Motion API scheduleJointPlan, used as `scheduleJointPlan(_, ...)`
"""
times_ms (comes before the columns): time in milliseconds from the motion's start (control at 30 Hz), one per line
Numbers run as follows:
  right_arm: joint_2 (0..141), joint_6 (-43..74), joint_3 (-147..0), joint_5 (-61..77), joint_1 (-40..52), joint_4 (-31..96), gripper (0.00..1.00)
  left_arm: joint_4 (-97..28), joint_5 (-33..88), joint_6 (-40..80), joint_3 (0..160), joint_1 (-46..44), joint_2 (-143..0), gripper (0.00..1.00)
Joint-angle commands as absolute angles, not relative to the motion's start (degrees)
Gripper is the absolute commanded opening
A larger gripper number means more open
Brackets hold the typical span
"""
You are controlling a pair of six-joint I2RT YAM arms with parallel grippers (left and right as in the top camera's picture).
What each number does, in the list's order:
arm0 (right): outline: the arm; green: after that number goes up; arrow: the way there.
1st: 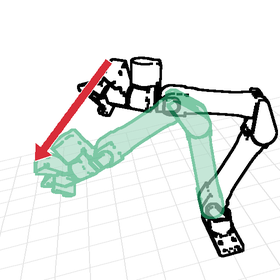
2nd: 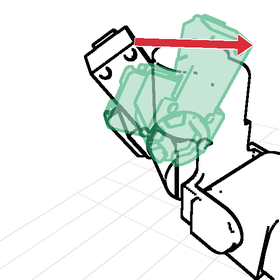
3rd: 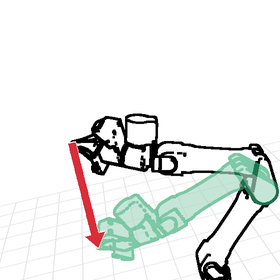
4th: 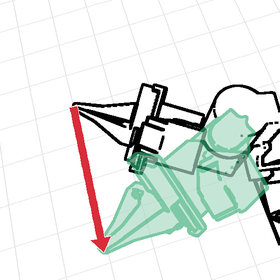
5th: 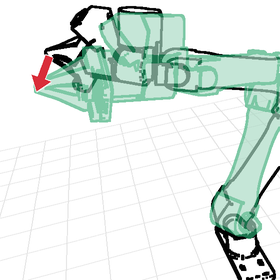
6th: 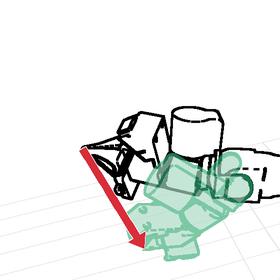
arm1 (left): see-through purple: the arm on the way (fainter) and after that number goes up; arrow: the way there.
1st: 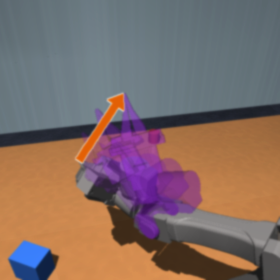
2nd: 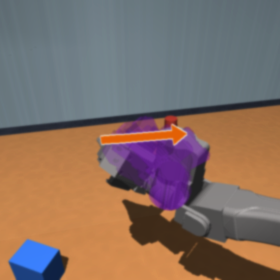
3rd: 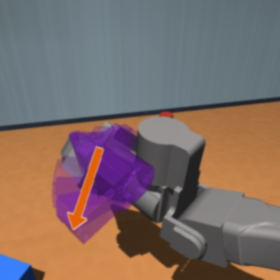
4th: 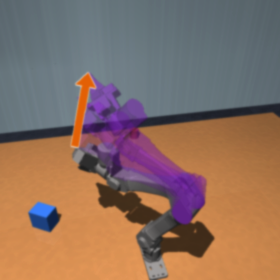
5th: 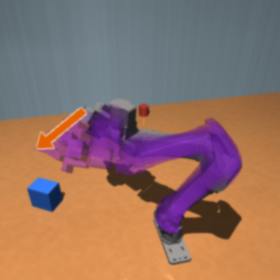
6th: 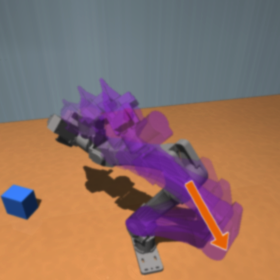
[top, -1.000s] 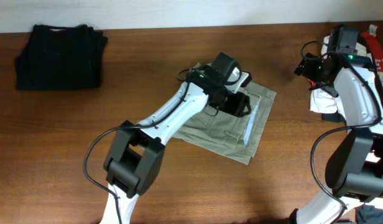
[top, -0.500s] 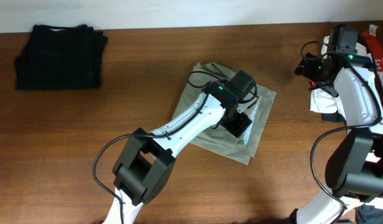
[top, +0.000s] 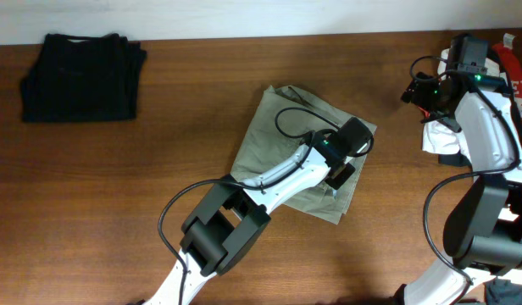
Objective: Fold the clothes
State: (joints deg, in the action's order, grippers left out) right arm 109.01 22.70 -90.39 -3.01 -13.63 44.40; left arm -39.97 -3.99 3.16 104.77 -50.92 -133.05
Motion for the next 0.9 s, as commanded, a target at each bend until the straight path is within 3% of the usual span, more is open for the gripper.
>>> scheduleJointPlan(0, 108.0, 22.8, -91.0, -3.7, -13.5, 44.4, 0.99, -39.9, -4.6, 3.4, 105.1, -51.0, -134.3, 0.10)
scheduleJointPlan(33, 108.0, 22.8, -91.0, -3.7, -13.5, 44.4, 0.99, -39.8, -4.6, 3.4, 105.1, -51.0, -134.3, 0.01)
scheduleJointPlan(400, 108.0, 22.8, -91.0, -3.7, -13.5, 44.4, 0.99, -45.5, -2.5, 5.8, 109.8, -50.9, -120.6, 0.00)
scheduleJointPlan(500, 108.0, 22.8, -91.0, -3.7, -13.5, 44.4, 0.99, -45.5, 5.9, 6.9, 109.8, -50.9, -120.2, 0.00)
scheduleJointPlan(733, 108.0, 23.4, -91.0, -2.9, -13.5, 44.1, 0.99, -47.1, 7.8, 8.3, 109.8, -46.5, -120.5, 0.00)
scheduleJointPlan(767, 108.0, 23.7, -91.0, -0.5, -13.5, 40.7, 0.99, -47.7, 7.7, 8.3, 109.8, -46.3, -120.5, 0.00)
scheduleJointPlan(867, 107.7, 19.4, -91.0, 3.4, -14.0, 46.8, 0.98, -51.2, -1.5, 11.1, 109.8, -41.9, -119.2, 0.00)
